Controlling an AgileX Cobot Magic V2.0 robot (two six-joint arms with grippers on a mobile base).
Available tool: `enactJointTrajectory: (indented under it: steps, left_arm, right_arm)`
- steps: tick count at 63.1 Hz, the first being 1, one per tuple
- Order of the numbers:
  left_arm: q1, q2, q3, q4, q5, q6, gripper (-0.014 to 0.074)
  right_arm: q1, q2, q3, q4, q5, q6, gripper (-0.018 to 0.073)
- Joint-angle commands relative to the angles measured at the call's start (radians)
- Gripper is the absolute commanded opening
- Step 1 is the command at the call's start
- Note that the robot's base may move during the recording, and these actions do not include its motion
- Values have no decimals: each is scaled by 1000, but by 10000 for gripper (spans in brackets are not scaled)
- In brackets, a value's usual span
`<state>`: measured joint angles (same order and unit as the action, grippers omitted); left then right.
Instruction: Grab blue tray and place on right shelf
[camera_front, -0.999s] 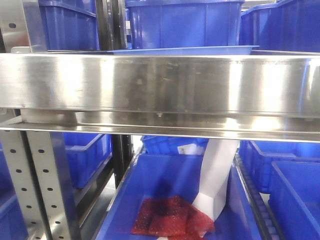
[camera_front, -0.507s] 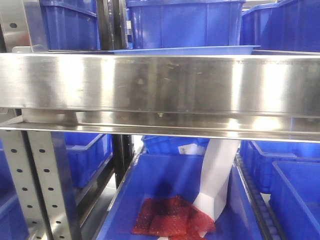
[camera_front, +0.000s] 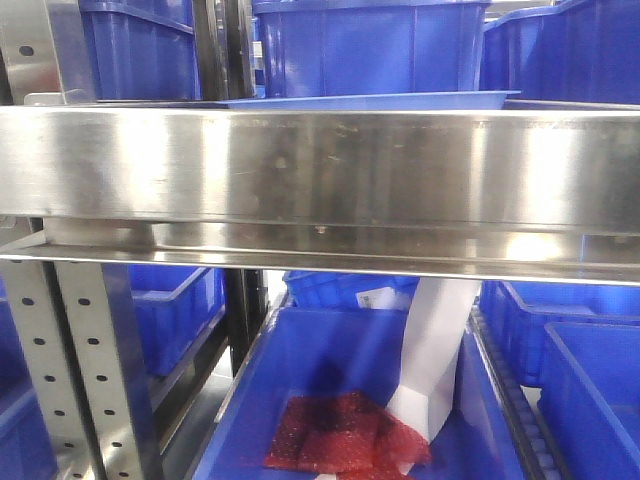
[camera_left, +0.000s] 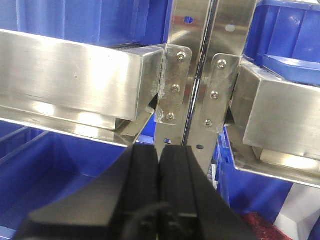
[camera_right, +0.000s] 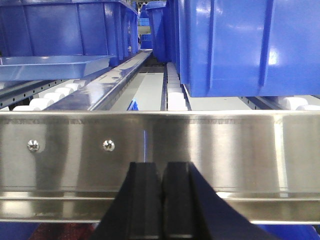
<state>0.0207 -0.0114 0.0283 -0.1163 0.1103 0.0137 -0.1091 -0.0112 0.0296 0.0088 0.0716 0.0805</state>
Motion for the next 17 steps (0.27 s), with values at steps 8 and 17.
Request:
enactJointTrajectory:
  steps: [8,17]
  left_arm:
    - [3,-11,30,-8,-87,3,-48]
    - [3,-11,30,-8,-87,3,-48]
  right_arm:
    - [-3,-19,-24,1,-86,-11,51]
    - [-3,-19,-24,1,-86,-11,51]
